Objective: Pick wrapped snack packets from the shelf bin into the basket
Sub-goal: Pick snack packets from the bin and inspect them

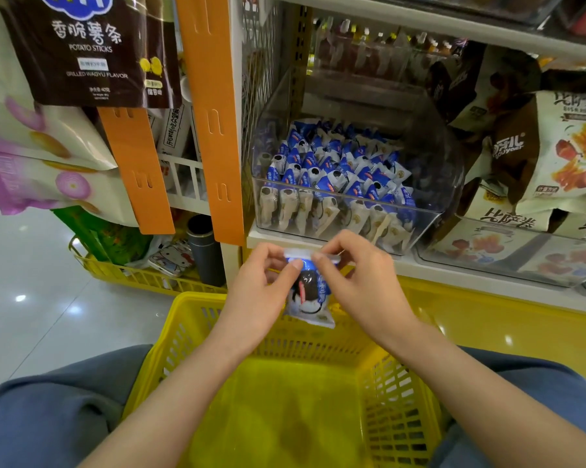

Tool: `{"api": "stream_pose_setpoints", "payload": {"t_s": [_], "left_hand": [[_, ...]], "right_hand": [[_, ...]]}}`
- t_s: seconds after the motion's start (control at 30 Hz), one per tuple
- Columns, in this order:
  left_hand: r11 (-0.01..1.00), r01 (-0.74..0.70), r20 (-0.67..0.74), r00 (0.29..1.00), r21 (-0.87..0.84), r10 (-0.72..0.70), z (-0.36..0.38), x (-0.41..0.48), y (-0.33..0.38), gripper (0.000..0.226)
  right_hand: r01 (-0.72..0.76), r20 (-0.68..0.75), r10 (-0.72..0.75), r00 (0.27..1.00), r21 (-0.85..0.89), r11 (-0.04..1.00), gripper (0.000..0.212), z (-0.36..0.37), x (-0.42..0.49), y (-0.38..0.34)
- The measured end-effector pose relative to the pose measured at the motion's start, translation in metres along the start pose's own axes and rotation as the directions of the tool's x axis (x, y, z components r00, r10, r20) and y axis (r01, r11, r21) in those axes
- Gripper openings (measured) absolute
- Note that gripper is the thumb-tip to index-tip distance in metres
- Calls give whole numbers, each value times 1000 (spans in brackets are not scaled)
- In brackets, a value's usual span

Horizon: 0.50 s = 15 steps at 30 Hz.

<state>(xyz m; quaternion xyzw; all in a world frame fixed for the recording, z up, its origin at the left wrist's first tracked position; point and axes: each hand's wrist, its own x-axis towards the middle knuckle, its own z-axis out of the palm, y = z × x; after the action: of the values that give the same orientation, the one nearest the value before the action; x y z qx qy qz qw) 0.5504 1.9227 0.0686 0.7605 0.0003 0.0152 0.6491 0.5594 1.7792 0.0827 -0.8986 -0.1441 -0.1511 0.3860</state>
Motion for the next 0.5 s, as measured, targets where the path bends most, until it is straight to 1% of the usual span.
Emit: {"api": "stream_pose_setpoints", "payload": {"t_s": [0.1, 0.17, 0.2, 0.23, 0.33, 0.4, 0.47, 0.5], "left_hand": [[999, 1, 11, 1000, 41, -1, 1, -2, 0, 19], [997, 15, 77, 997, 71, -21, 3, -5, -1, 11], [996, 32, 113, 993, 81, -42, 5, -6, -2, 8], [996, 54, 135, 989, 78, -64, 6, -7, -2, 9], [983, 178, 143, 975, -30, -172, 6, -7, 2, 16], [955, 263, 189, 954, -139, -235, 4, -6, 4, 30], [944, 286, 233, 941, -166, -244, 3, -5, 5, 43], [944, 283, 244, 940, -169, -238, 3, -5, 5, 45]], "right_hand": [[-178, -80, 189, 979, 129, 976, 19, -5, 8, 4], [-220, -88, 238, 967, 174, 960, 20, -5, 8, 4], [-212, -82, 230, 970, 182, 960, 19, -4, 5, 2], [-196, -62, 213, 975, 201, 960, 16, -3, 3, -1], [-199, 62, 189, 980, 369, 908, 5, 0, -3, -8], [-225, 141, 180, 973, 441, 869, 13, 1, -3, -10], [-213, 169, 153, 974, 431, 877, 24, 1, -3, -11], [-201, 169, 143, 975, 405, 892, 27, 1, -3, -12]]}}
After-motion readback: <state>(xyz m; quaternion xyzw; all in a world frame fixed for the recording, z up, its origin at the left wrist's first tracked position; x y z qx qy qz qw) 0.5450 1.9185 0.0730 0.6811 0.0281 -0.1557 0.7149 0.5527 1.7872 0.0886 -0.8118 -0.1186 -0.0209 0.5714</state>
